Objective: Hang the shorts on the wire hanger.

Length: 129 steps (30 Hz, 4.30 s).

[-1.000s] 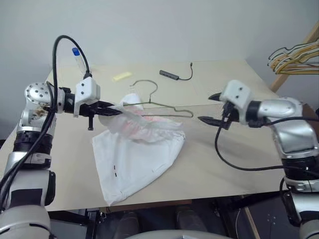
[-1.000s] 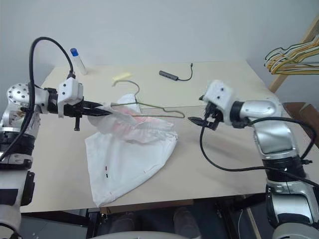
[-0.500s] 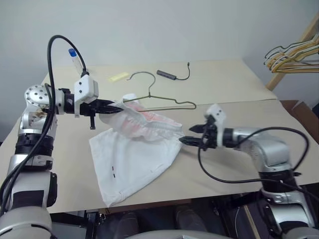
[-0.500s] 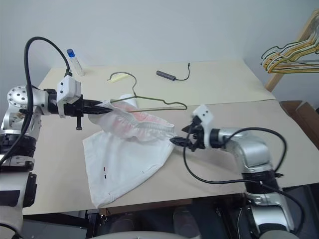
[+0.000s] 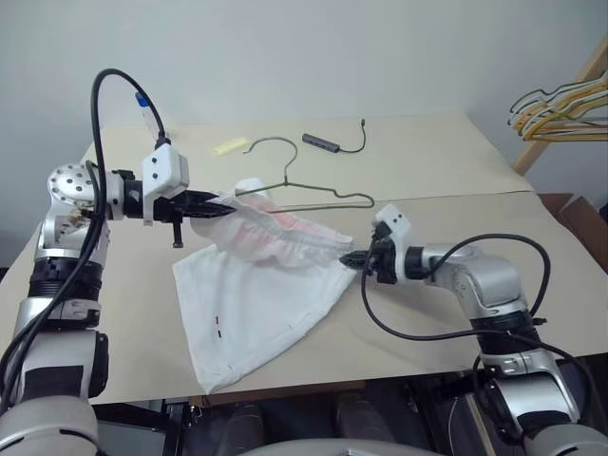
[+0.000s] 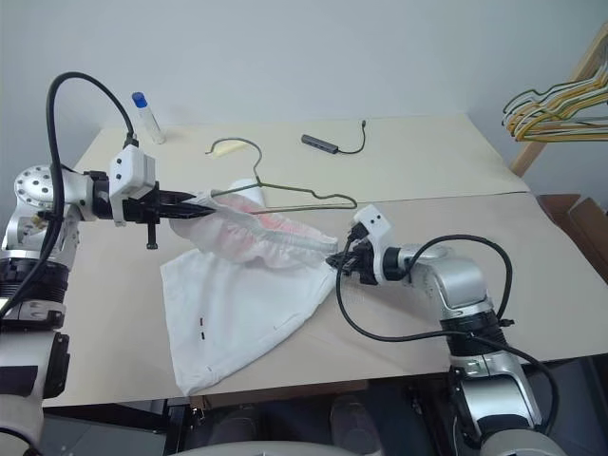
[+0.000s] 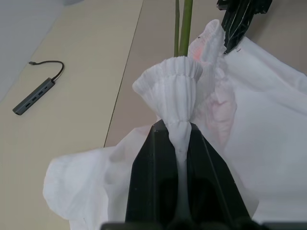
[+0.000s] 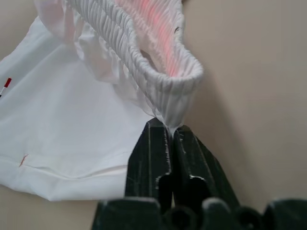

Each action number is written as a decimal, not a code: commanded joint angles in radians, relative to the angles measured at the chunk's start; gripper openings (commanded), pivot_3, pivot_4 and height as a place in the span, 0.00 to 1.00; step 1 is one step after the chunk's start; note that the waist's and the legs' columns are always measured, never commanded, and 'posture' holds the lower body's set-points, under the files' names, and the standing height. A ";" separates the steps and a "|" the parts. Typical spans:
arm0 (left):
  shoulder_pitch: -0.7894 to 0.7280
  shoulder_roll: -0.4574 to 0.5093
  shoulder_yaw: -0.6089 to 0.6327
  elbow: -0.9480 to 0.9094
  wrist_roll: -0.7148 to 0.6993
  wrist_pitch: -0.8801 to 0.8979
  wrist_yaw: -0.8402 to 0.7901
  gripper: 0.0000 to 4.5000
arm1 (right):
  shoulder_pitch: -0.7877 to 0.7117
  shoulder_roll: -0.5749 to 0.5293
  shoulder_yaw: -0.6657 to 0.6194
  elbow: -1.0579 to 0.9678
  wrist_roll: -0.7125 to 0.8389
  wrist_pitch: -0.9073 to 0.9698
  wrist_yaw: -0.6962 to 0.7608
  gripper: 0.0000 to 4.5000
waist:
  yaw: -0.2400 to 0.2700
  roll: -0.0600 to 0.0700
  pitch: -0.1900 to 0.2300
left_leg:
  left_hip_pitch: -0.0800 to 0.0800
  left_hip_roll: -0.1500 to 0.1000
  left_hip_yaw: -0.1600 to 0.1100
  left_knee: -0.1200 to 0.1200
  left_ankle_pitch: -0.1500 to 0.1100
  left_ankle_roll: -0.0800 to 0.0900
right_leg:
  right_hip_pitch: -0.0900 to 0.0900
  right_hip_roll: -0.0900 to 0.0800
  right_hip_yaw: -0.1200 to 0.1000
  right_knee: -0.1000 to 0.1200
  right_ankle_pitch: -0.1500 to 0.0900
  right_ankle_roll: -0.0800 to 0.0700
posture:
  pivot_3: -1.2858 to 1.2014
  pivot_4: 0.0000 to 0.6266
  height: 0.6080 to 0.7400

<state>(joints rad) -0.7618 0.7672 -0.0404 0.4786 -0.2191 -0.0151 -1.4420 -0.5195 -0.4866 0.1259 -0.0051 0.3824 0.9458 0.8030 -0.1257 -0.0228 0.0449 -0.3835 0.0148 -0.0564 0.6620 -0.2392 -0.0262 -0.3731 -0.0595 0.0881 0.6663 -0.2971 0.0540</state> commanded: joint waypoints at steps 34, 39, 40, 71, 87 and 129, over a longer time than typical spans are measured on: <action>0.031 0.061 0.044 -0.009 -0.044 -0.065 -0.074 0.00 | -0.101 -0.222 -0.037 0.179 -0.055 -0.198 0.089 0.01 | -0.003 0.000 0.000 | 0.000 0.000 0.001 0.000 0.000 0.000 | 0.000 0.000 0.000 -0.001 0.000 0.000 | 0.48 0.00 1.00; 0.041 0.071 0.043 -0.010 -0.040 -0.068 -0.089 0.00 | -0.109 -0.233 -0.029 0.188 -0.069 -0.224 0.104 0.01 | -0.002 0.000 0.000 | 0.000 0.000 0.001 0.000 0.000 0.000 | 0.000 0.000 0.000 -0.001 0.000 0.000 | 0.48 0.00 1.00; 0.040 0.073 0.040 -0.005 -0.030 -0.070 -0.081 0.00 | -0.110 -0.234 -0.029 0.187 -0.070 -0.226 0.106 0.01 | -0.002 0.000 0.000 | 0.000 0.000 0.001 0.000 0.000 0.000 | 0.000 0.000 0.000 -0.001 0.000 0.000 | 0.48 0.00 1.00; -0.027 0.048 -0.006 -0.078 0.049 -0.099 -0.003 0.00 | -0.344 -0.287 0.243 -0.243 -0.338 -0.252 0.166 0.01 | -0.002 0.000 0.000 | -0.002 0.000 0.001 0.000 0.000 0.000 | -0.003 0.000 0.000 0.000 0.000 0.000 | 0.48 0.00 1.00; -0.007 0.047 0.011 -0.093 0.027 -0.096 -0.008 0.00 | -0.289 -0.299 0.244 -0.235 -0.373 -0.405 0.260 0.62 | -0.006 0.000 0.000 | -0.005 0.000 0.002 0.000 0.000 0.000 | -0.010 0.000 0.001 0.006 0.000 0.000 | 0.48 0.00 1.00; 0.003 0.047 0.019 -0.118 -0.028 -0.088 -0.023 0.00 | -0.312 -0.174 0.140 -0.073 -0.214 -0.364 0.342 0.42 | -0.025 0.000 0.000 | -0.005 0.000 0.001 0.001 0.000 0.000 | -0.012 0.000 0.001 0.012 0.000 0.000 | 0.48 0.00 1.00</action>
<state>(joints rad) -0.7341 0.8113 -0.0576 0.3923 -0.2071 -0.1138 -1.4654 -0.8019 -0.6624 0.3006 -0.0682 0.1498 0.5737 1.1457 -0.1510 -0.0226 0.0451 -0.3885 0.0148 -0.0557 0.6633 -0.2389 -0.0261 -0.3850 -0.0595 0.0895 0.6787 -0.2971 0.0539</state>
